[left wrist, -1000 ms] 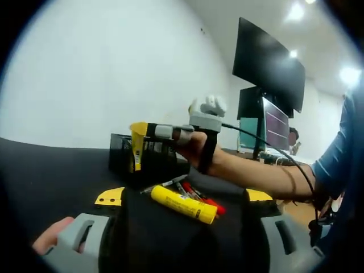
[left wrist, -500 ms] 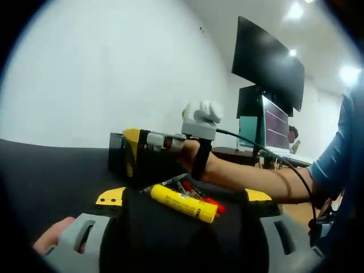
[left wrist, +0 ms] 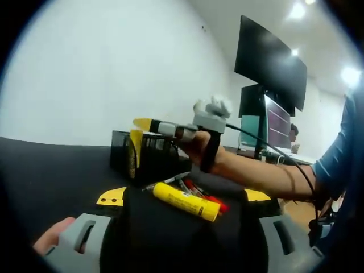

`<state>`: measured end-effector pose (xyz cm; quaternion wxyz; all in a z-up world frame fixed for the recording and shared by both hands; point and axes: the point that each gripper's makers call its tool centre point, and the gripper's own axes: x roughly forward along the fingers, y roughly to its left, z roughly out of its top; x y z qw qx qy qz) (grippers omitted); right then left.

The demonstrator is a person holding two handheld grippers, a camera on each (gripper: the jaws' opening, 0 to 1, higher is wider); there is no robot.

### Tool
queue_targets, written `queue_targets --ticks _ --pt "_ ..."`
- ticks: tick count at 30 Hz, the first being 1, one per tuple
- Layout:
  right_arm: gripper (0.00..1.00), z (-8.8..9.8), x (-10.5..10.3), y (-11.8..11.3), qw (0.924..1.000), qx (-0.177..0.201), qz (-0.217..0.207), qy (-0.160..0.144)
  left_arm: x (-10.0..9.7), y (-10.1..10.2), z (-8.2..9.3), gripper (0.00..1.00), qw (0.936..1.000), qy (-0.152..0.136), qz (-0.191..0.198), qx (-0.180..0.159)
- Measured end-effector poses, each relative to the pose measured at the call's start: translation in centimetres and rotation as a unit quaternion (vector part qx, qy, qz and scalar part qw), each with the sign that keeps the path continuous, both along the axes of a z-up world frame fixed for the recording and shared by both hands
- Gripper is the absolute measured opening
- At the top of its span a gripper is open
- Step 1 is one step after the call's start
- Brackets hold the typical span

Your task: Pick up pens and glue sticks and place them into the holder.

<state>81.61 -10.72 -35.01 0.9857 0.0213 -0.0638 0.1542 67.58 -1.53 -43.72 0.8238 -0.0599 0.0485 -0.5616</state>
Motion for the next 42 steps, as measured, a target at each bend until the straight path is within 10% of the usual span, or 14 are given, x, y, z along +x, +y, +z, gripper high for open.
queue_targets --ticks 8,23,42 --pt "0.18 1.9 -4.6 -2.4 0.9987 0.044 0.001 -0.024 0.3 0.3 0.3 0.77 0.9998 0.011 0.006 -0.014" --pt "0.19 -2.9 -11.8 -7.0 0.9966 0.078 -0.012 0.023 0.8 0.6 0.1 0.73 0.9993 0.027 0.021 -0.017" --pt "0.20 -6.3 -13.9 -7.1 0.9984 0.041 -0.019 0.035 2.1 0.7 -0.9 0.70 0.9966 0.056 0.060 0.003"
